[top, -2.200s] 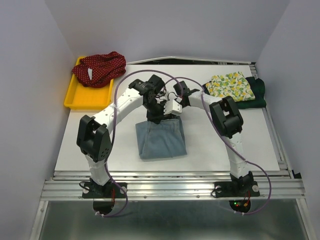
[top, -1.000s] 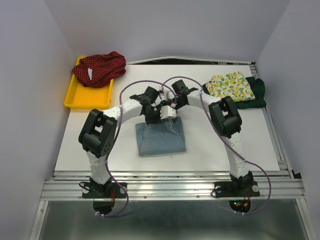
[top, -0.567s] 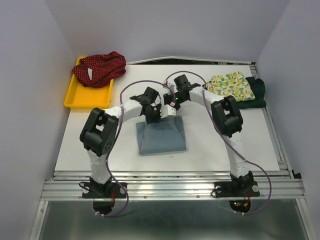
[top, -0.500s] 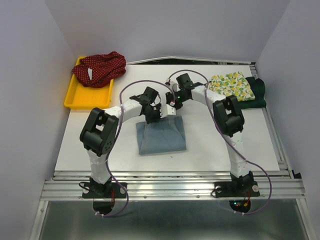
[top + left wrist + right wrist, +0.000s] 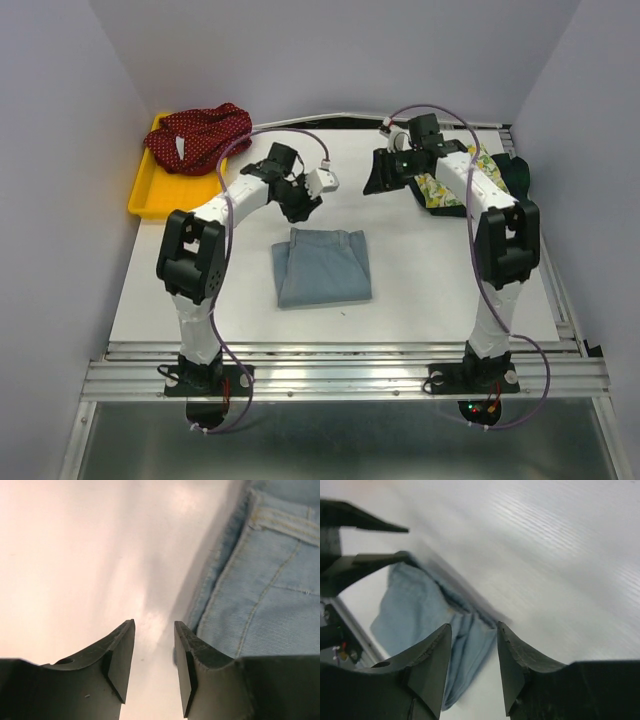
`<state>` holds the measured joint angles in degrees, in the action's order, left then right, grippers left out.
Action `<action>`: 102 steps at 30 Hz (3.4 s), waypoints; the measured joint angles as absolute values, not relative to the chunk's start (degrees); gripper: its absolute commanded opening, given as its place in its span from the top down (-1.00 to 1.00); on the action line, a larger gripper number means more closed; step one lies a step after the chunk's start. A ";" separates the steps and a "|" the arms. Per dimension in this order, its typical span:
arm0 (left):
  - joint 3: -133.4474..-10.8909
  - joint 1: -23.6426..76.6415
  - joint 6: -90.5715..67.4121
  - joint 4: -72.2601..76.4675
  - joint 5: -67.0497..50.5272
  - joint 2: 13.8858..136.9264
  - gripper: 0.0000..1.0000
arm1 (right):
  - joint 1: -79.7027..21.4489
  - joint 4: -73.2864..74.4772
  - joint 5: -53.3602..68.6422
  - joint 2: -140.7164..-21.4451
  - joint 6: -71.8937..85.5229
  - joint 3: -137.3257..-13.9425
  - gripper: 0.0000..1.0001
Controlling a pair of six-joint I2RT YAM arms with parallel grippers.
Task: Fold and stack the skirts
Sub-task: Fold the skirt, then neatly place the folded skirt to the corner
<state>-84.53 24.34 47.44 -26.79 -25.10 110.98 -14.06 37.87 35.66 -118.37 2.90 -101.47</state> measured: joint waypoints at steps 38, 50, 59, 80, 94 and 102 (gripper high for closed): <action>-70.52 7.11 7.09 -14.24 -55.48 113.06 0.06 | -18.46 16.86 55.09 -118.54 16.71 -79.15 -0.24; -58.39 9.34 9.82 -15.16 -58.13 89.71 0.09 | -23.07 12.62 58.30 -101.08 21.41 -71.29 -0.19; -52.66 11.31 8.97 -14.55 -58.98 103.33 0.13 | -26.44 10.48 58.98 -115.48 22.48 -66.65 -0.04; -60.01 25.54 28.08 -18.72 -28.18 73.45 -0.02 | -24.53 16.32 42.48 -90.24 17.19 -66.52 -1.00; -51.11 58.72 38.59 -10.57 7.03 83.18 -0.03 | -19.22 15.20 32.25 -87.81 26.37 -51.62 -1.00; -51.11 62.15 38.61 -3.31 13.91 93.73 -0.03 | -14.33 11.42 35.73 -92.75 30.30 -50.54 -0.97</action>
<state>-51.11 62.15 38.61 -3.31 13.91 93.73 -14.33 11.42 35.73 -92.75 30.30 -50.54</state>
